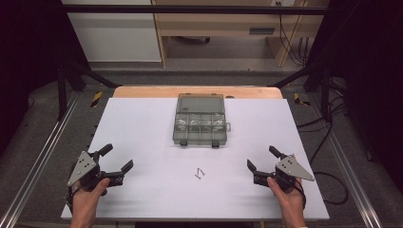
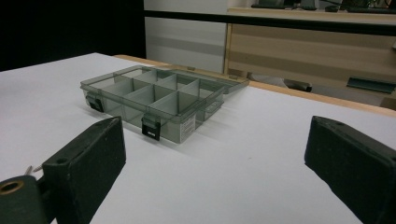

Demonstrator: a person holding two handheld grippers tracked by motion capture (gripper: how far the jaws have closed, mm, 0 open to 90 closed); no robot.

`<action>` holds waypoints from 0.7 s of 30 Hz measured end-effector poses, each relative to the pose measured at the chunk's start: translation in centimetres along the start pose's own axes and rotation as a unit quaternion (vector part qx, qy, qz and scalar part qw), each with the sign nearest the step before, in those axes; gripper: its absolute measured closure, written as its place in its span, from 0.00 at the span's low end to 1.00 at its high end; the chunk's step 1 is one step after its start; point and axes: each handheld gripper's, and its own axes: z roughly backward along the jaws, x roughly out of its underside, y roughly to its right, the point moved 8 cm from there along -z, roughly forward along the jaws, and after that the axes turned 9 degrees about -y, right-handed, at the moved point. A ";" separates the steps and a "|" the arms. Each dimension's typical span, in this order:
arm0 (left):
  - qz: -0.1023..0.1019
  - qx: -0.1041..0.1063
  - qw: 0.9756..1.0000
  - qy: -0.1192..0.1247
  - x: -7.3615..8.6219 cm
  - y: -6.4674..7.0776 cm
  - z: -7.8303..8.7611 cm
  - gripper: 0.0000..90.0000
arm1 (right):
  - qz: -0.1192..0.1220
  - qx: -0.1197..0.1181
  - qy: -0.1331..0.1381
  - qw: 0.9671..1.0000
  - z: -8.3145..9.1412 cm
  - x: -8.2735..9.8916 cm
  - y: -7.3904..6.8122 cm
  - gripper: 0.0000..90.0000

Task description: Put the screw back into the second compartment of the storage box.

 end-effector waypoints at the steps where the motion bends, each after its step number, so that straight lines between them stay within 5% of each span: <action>1: 0.001 0.000 1.000 0.002 -0.1 0.0 0.0 0.01 | 0.000 -0.002 -0.001 1.000 0.0 0.0 0.0 0.06; 10: -0.005 -0.005 1.000 0.002 -0.1 0.0 0.2 0.01 | 0.011 -0.012 -0.033 0.999 -0.4 0.4 -1.2 0.08; 16: -0.002 -0.006 1.000 0.002 -0.1 -0.1 0.3 0.01 | 0.039 -0.015 -0.061 0.997 -0.1 -0.7 -2.5 0.09; 21: -0.002 -0.011 1.000 0.007 -0.4 -0.2 0.4 0.02 | 0.060 -0.019 -0.130 0.989 0.1 -1.8 -3.3 0.07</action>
